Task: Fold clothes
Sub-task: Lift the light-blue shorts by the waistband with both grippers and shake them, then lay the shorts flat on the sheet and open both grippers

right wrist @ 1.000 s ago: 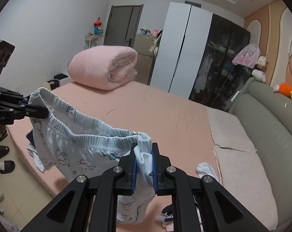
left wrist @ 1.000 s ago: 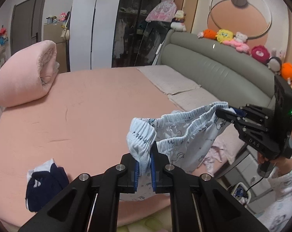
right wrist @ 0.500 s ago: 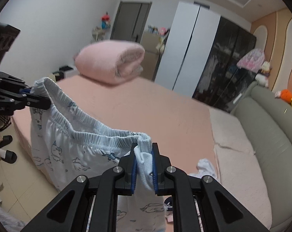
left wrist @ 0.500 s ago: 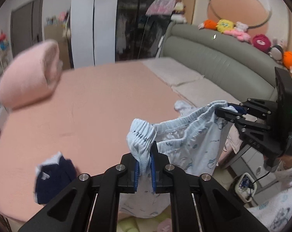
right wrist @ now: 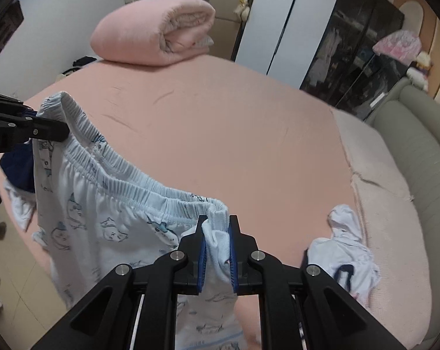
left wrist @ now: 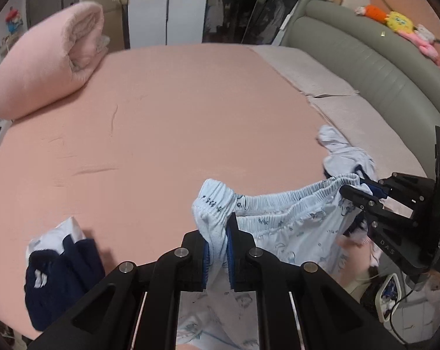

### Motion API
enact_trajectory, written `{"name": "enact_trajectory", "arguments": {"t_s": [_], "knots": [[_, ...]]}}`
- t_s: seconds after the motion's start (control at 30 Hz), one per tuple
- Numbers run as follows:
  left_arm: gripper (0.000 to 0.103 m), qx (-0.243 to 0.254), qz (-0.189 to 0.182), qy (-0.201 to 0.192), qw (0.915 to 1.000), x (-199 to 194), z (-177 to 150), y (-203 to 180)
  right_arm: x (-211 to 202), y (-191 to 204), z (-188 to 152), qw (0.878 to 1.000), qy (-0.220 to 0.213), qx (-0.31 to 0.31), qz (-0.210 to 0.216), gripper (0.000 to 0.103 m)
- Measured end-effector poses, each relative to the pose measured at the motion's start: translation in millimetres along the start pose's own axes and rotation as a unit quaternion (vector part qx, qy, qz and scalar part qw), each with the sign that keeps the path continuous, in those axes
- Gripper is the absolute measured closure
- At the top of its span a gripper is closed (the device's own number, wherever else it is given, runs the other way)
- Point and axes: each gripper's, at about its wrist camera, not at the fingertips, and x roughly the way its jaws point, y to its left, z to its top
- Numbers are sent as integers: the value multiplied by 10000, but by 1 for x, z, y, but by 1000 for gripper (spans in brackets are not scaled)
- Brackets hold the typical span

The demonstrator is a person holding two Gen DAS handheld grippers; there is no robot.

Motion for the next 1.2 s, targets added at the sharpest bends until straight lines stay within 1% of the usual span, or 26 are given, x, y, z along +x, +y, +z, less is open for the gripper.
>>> {"name": "enact_trajectory", "arguments": {"t_s": [0.07,0.13,0.23,0.4,0.57,0.6,0.67,0.77,0.87,0.93,1.0,1.07,1.1,1.13,1.17,1.2], "knots": [[95,-161,-20,142,9998,20,12,7,21,-7,7,9999,123,69,14,93],[95,-211,38,215,9995,38,21,10,40,-12,14,9997,232,77,1,93],[95,-47,237,249,9994,59,36,6,62,-20,24,9993,360,46,-64,93],[95,-50,360,455,9983,93,53,7,95,-34,40,9982,578,114,-142,93],[95,21,632,652,9959,133,67,7,126,-39,50,9962,810,-78,-304,93],[95,55,702,699,9951,142,68,6,133,-39,50,9957,855,-122,-342,93],[95,17,708,715,9949,156,69,6,148,-39,49,9947,912,-168,-444,93],[95,-92,740,793,9941,176,67,9,169,-42,47,9936,1007,-114,-491,93],[94,-196,877,907,9918,195,64,14,189,-46,43,9926,1132,52,-437,93],[93,-370,789,1013,9910,206,61,19,205,-50,40,9915,1242,172,-344,92],[93,-519,777,1279,9874,219,57,25,216,-52,36,9888,1459,250,-197,90],[91,-612,832,1536,9827,229,53,29,225,-54,33,9856,1663,306,-83,79],[86,-660,861,1556,9819,230,50,30,227,-55,32,9846,1722,313,-54,61],[73,-694,869,1503,9824,227,49,30,225,-55,31,9851,1697,280,-80,37],[62,-728,878,1450,9828,224,47,30,223,-56,31,9859,1650,253,-75,28],[30,-761,886,1397,9833,221,46,30,219,-57,32,9875,1559,238,-7,23]]}}
